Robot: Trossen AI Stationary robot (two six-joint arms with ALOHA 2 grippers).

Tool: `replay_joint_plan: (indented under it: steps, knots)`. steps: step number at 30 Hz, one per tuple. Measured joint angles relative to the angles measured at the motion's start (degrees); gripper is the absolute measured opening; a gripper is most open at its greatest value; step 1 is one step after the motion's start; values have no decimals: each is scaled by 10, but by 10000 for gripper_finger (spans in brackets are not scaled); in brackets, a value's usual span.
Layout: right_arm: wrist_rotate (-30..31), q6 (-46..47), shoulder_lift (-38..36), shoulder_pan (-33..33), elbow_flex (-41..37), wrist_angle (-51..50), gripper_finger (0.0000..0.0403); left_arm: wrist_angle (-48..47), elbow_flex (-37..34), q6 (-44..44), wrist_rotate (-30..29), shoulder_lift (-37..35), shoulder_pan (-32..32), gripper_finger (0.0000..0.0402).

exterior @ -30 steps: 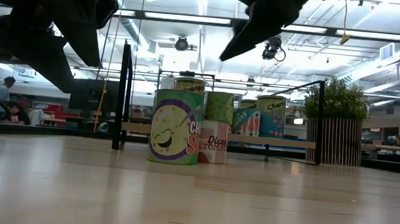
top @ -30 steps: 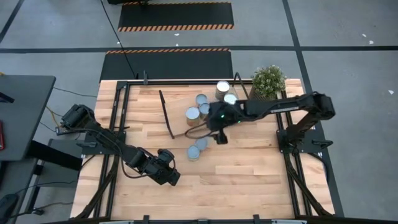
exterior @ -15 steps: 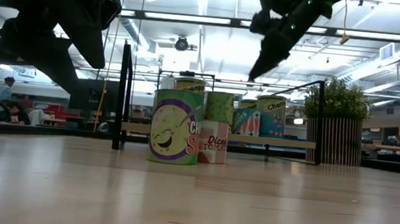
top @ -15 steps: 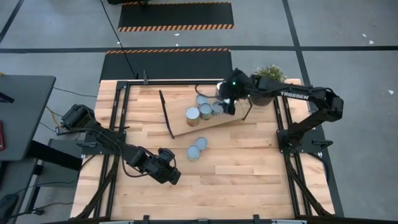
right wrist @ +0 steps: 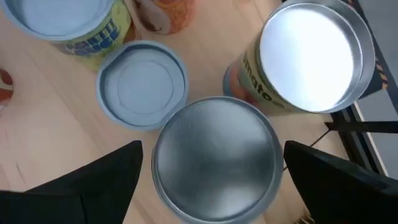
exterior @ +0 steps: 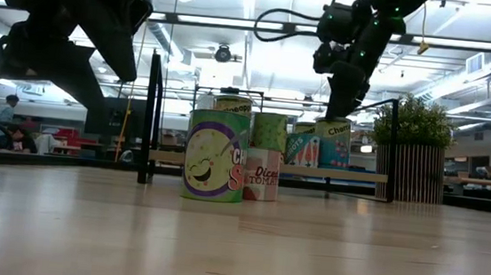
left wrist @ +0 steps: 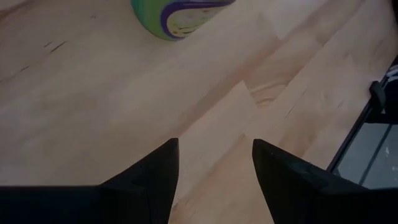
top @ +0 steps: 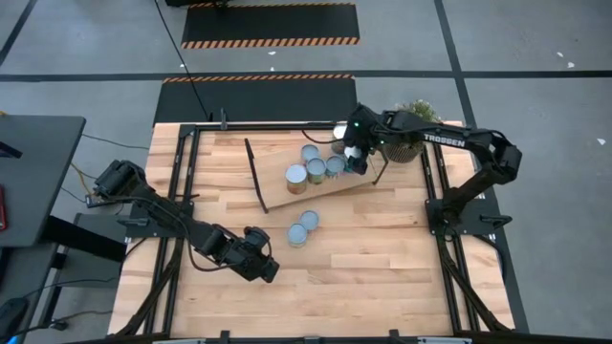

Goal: Pick and place cans onto a shelf
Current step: Put the blue can on the shelf

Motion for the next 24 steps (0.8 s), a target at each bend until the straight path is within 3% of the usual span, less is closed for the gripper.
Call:
replay_joint_plan:
  steps: [6, 24]
  knots:
    - [0, 1, 0, -1, 0, -15, 395, 0, 0, 0, 3, 0, 0, 211]
    - [6, -5, 24, 1, 11, -24, 331, 4, 0, -6, 6, 0, 0, 211]
